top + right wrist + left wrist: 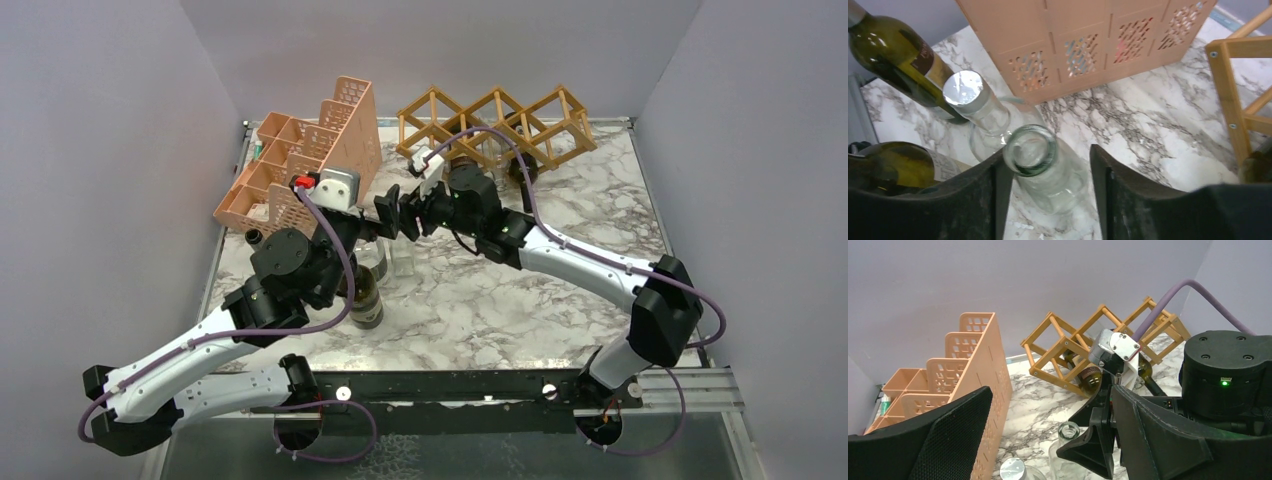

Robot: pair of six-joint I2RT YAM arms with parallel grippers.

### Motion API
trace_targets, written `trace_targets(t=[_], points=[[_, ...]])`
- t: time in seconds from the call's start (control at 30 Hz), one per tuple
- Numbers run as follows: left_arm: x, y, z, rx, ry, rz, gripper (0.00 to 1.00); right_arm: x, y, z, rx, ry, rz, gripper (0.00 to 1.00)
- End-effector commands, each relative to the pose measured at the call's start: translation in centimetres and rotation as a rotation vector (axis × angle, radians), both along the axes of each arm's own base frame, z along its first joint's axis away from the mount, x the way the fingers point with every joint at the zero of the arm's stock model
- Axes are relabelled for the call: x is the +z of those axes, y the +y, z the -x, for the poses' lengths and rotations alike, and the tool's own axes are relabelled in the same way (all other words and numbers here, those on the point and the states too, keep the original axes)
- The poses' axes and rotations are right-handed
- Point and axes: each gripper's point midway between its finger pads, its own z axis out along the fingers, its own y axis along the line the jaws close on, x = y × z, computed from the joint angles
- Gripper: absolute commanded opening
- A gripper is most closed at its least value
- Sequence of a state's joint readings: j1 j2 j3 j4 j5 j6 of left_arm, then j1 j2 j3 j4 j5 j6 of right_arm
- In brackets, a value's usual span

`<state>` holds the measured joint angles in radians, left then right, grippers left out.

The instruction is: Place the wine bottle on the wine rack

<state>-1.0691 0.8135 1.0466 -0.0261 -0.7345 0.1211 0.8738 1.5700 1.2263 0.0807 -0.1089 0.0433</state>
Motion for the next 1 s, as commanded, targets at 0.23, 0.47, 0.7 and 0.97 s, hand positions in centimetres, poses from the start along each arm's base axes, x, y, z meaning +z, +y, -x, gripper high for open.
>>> trace_targets(t=[0.23, 0.47, 0.7, 0.97], points=[[0.0, 0.4, -0.1, 0.019, -0.008, 0.011, 0.96, 3.2, 0.6, -0.5, -0.026, -0.101, -0.051, 0.20], [-1.1, -2.5, 0.0, -0.089, 0.014, -0.033, 0.96, 6.2, -2.7, 0.2, -0.121, -0.154, -0.103, 0.06], [-2.1, -4.4, -0.1, -0.140, 0.034, -0.064, 0.98, 8.4, -7.5, 2.0, -0.237, -0.144, -0.161, 0.01], [-3.6, -8.2, 1.1, -0.331, 0.010, -0.112, 0.99, 10.2, -13.6, 3.6, -0.407, -0.117, -0.196, 0.01]])
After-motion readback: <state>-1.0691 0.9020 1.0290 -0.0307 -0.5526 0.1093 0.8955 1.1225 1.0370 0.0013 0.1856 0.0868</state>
